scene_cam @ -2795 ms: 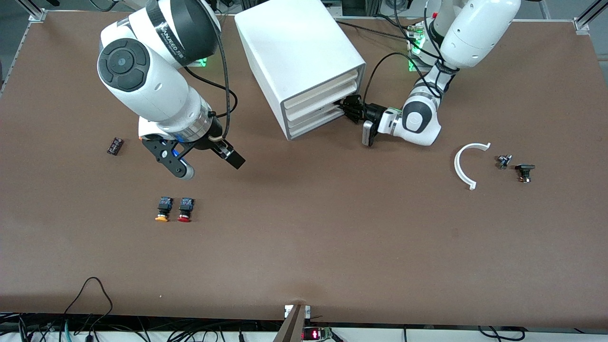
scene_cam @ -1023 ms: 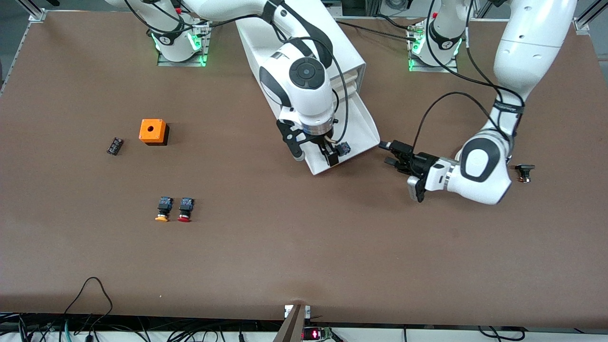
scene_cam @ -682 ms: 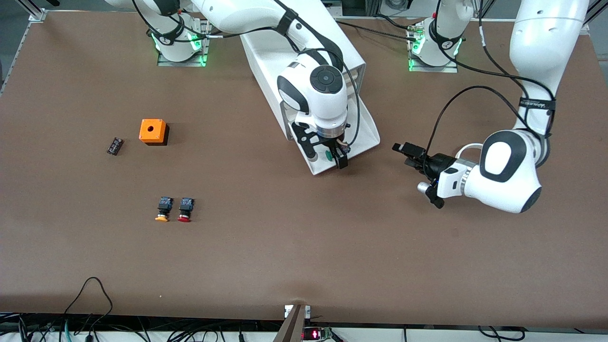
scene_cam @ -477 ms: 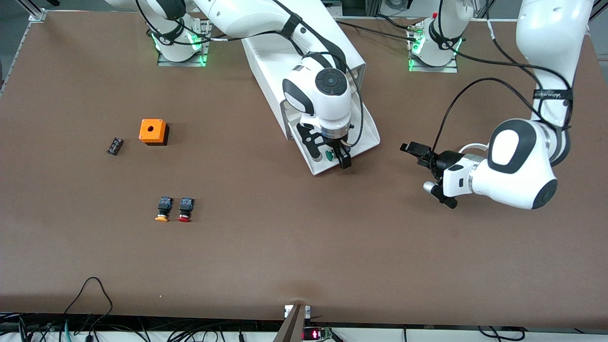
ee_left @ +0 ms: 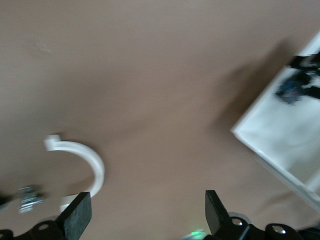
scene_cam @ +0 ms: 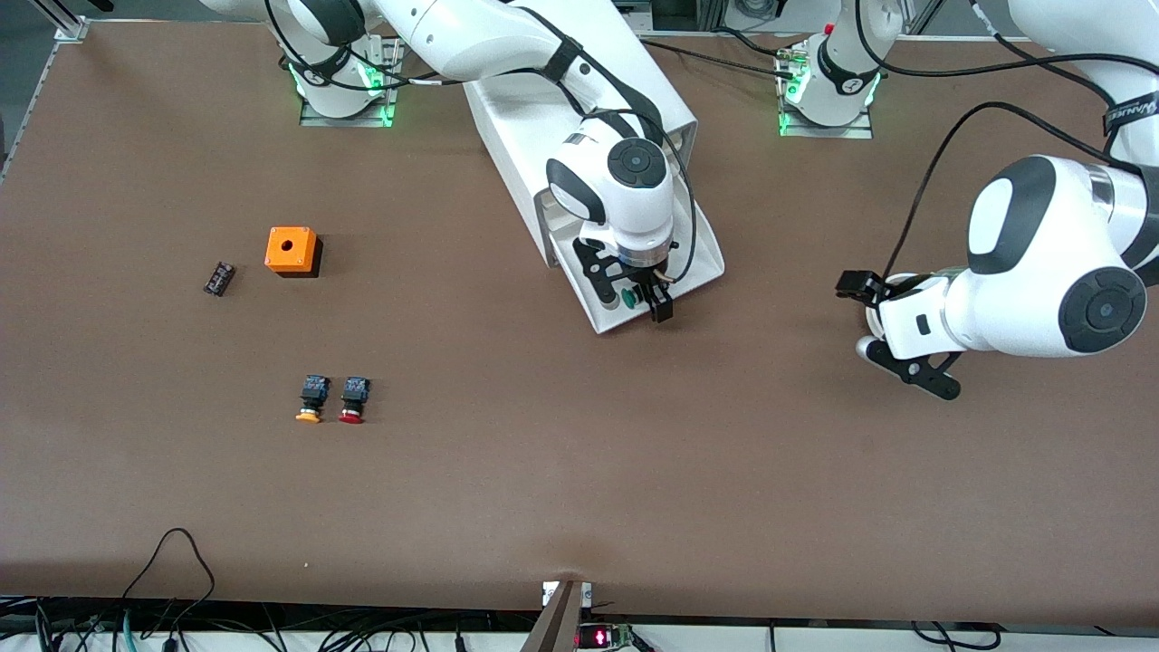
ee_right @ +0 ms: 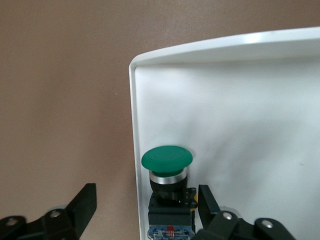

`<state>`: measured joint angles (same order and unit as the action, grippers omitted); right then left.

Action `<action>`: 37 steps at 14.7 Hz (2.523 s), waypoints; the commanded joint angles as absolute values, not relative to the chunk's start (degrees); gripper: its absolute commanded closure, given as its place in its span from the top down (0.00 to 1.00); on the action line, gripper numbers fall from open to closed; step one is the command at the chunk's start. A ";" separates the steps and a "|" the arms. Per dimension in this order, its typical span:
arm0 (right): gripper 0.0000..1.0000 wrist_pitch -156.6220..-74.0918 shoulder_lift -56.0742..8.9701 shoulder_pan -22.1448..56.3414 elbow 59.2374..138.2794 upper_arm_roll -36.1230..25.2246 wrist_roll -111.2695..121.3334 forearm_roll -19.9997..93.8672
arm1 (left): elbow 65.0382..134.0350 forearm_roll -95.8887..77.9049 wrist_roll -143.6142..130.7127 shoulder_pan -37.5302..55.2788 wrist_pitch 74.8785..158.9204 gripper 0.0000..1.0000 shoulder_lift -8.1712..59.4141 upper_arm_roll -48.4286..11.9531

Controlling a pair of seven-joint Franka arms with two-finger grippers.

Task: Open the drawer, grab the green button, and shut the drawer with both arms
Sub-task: 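Lift the green button out with the right gripper while the left gripper returns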

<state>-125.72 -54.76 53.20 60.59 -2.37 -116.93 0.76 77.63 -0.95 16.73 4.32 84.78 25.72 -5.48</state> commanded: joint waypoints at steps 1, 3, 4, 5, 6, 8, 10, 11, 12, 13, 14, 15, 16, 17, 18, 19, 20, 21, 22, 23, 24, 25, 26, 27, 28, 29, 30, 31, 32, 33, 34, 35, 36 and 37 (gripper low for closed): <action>0.48 -126.56 -56.51 53.88 58.27 -2.90 -118.48 -0.35 | 73.66 4.39 16.70 5.98 84.02 1.00 26.10 -5.54; 0.20 -126.48 -56.43 53.88 58.27 -2.90 -118.21 -0.26 | 71.81 4.57 16.52 5.80 83.85 1.00 26.37 -4.93; 0.07 -126.56 -56.43 53.88 58.27 -2.90 -118.04 -0.35 | 71.81 3.96 16.18 5.19 83.85 1.00 26.37 -5.01; 0.00 -126.48 -56.43 53.88 58.27 -2.90 -118.21 -0.26 | 71.63 4.04 16.00 5.36 83.93 1.00 26.37 -5.10; 0.00 -126.04 -56.34 53.88 58.27 -2.81 -118.04 -0.26 | 71.28 4.04 15.82 5.62 84.11 1.00 26.37 -4.92; 0.00 -124.73 -55.99 53.79 58.27 -2.73 -117.86 -0.18 | 71.28 3.96 14.25 5.71 84.11 1.00 26.37 -5.10; 0.00 -121.48 -55.55 53.18 58.18 -2.64 -117.77 -0.09 | 71.28 3.87 12.06 5.89 84.29 1.00 26.37 -5.27; 0.00 -120.07 -54.85 53.00 58.10 -2.64 -117.77 0.09 | 71.19 3.78 9.17 5.98 84.37 1.00 26.28 -5.45; 0.00 -119.19 -53.89 52.91 58.10 -2.64 -117.77 0.35 | 71.28 3.61 5.57 5.98 84.64 1.00 26.37 -5.45; 0.00 -118.40 -52.92 52.30 58.01 -2.64 -117.77 0.79 | 71.45 2.65 2.14 5.98 85.68 1.00 26.37 -5.71; 0.00 -117.69 -52.04 51.51 58.01 -2.55 -117.69 1.57 | 71.54 1.16 -0.85 5.98 86.65 1.00 26.37 -5.80; 0.00 -116.99 -51.07 50.72 58.01 -2.46 -117.51 1.84 | 72.07 0.27 -3.84 6.06 87.79 1.00 26.28 -5.80; 0.00 -116.37 -50.02 49.58 58.01 -2.29 -116.47 2.19 | 72.42 -0.43 -6.13 6.15 88.85 1.00 26.37 -5.80; 0.00 -115.85 -48.79 48.61 58.01 -2.29 -113.84 3.85 | 72.68 -0.53 -8.15 6.24 90.08 1.00 26.37 -5.89; 0.00 -115.23 -47.56 47.56 58.01 -2.29 -111.30 5.52 | 73.64 -0.53 -9.74 6.41 91.48 1.00 26.37 -6.41; 0.00 -114.44 -46.24 46.33 58.01 -2.29 -108.66 6.15 | 74.96 -0.53 -11.41 6.59 93.50 0.99 26.37 -7.20; 0.00 -113.82 -44.84 45.27 58.01 -2.20 -105.67 6.33 | 76.54 -0.53 -13.86 6.85 95.86 0.99 26.37 -7.64; 0.00 -113.12 -43.78 44.48 58.01 -1.94 -102.51 6.33 | 78.47 -0.53 -16.76 7.38 98.32 0.99 26.37 -8.08; 0.00 -112.07 -42.64 44.30 58.01 -2.02 -99.09 6.33 | 80.57 -0.53 -19.14 7.99 100.70 0.98 26.37 -8.17; 0.00 -110.84 -41.67 43.69 58.09 -2.02 -95.05 6.33 | 82.77 -0.53 -20.90 9.13 103.16 0.95 26.28 -8.17; 0.00 -109.35 -41.14 42.64 58.27 -2.02 -89.62 6.33 | 84.97 -0.53 -23.53 10.36 105.71 0.95 26.19 -8.17; 0.00 -107.86 -41.05 41.67 58.62 -2.11 -83.12 6.42 | 86.82 -0.44 -26.69 11.33 108.26 0.95 26.19 -8.17; 0.00 -105.75 -40.87 40.36 58.71 -2.20 -76.44 6.42 | 88.84 -0.27 -30.46 12.64 110.98 0.95 26.19 -8.09; 0.00 -103.91 -40.87 38.69 58.62 -2.11 -71.33 6.42 | 91.21 0.17 -33.80 13.79 113.62 0.95 26.19 -8.09; 0.00 -100.75 -40.09 37.54 58.62 -2.11 -67.89 6.50 | 93.23 0.26 -36.10 14.41 116.17 0.95 26.10 -8.09; 0.00 -97.16 -37.82 36.31 59.06 -2.20 -63.24 6.42 | 95.08 0.26 -38.12 14.76 118.98 0.95 26.10 -8.09; 0.00 -95.38 -36.75 35.43 60.02 -2.37 -56.15 6.33 | 97.01 0.26 -40.15 15.11 121.79 0.95 26.19 -8.09; 0.00 -94.58 -36.56 34.90 60.46 -2.90 -50.25 6.33 | 99.03 0.26 -42.25 15.20 124.60 0.95 26.28 -8.17; 0.00 -94.48 -36.56 33.15 60.73 -3.68 -44.88 6.42 | 101.31 0.26 -44.36 15.90 127.59 0.95 26.19 -8.17; 0.00 -94.66 -36.65 30.87 60.91 -3.78 -38.99 6.42 | 103.60 0.35 -46.21 17.30 130.66 0.95 26.37 -8.09; 0.00 -95.09 -37.09 28.59 61.34 -3.69 -33.54 6.50 | 105.97 0.44 -47.97 18.18 134.26 0.95 26.45 -8.09; 0.00 -96.14 -37.18 26.39 62.74 -3.69 -28.35 6.85 | 107.56 0.44 -49.99 18.54 136.82 0.95 26.63 -8.09; 0.00 -98.68 -37.18 23.93 64.58 -3.69 -22.73 7.99 | 108.88 0.53 -51.58 19.76 138.41 0.95 26.89 -8.09; 0.00 -101.40 -37.26 21.73 67.04 -3.69 -17.28 9.56 | 109.33 0.53 -52.64 20.99 139.38 0.95 27.50 -8.00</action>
<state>-96.71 -38.15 26.37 61.41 -4.31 -28.42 6.63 106.25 0.10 -48.85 18.36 136.02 27.98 -8.58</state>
